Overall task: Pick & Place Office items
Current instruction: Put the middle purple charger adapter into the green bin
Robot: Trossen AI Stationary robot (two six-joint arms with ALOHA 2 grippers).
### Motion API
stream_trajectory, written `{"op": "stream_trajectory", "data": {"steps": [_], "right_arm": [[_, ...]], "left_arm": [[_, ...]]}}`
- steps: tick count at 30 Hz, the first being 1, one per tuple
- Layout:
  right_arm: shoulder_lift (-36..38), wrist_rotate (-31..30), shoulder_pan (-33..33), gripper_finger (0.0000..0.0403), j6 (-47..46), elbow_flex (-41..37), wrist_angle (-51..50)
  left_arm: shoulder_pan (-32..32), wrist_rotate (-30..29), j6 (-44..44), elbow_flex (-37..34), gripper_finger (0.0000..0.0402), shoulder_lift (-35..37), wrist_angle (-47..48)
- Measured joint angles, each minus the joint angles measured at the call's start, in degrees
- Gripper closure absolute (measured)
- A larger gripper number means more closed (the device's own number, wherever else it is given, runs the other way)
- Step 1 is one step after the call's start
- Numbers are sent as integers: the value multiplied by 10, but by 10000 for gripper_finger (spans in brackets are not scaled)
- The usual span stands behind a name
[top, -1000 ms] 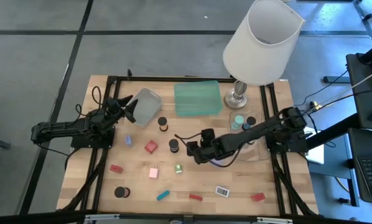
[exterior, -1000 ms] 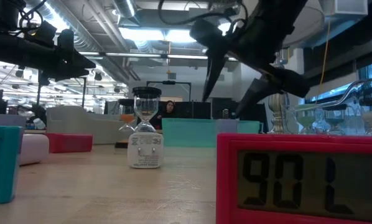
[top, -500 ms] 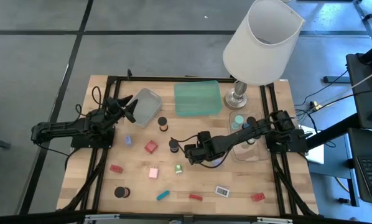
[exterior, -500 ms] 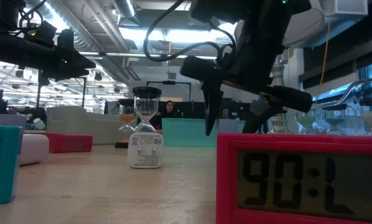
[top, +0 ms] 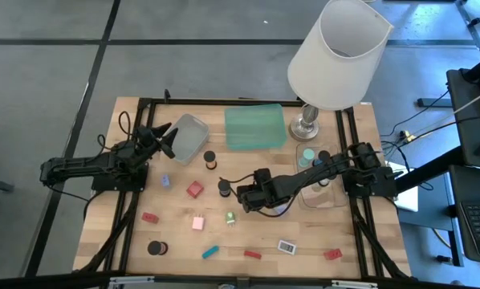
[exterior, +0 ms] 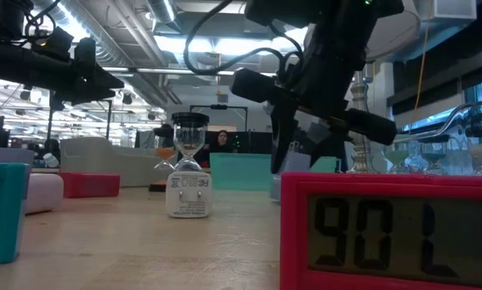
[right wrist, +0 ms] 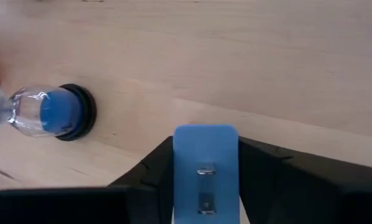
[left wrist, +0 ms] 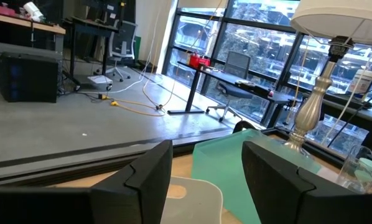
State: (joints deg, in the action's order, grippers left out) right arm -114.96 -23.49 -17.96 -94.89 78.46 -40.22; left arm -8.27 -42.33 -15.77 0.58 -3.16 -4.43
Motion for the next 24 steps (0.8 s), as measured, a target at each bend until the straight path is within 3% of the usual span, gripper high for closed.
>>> {"op": "stream_trajectory", "data": {"steps": [8,12,21,24], "right_arm": [[13,-46,1,281,73,11,-6],[41,-80,15,278,121,48,-73],[64,-132,99,277,209,126,-223],[64,-138,145,277,245,132,-230]], "left_arm": [[0,0,0,0,210,0,0],[0,0,0,0,212,0,0],[0,0,0,0,211,0,0],[0,0,0,0,210,0,0]]}}
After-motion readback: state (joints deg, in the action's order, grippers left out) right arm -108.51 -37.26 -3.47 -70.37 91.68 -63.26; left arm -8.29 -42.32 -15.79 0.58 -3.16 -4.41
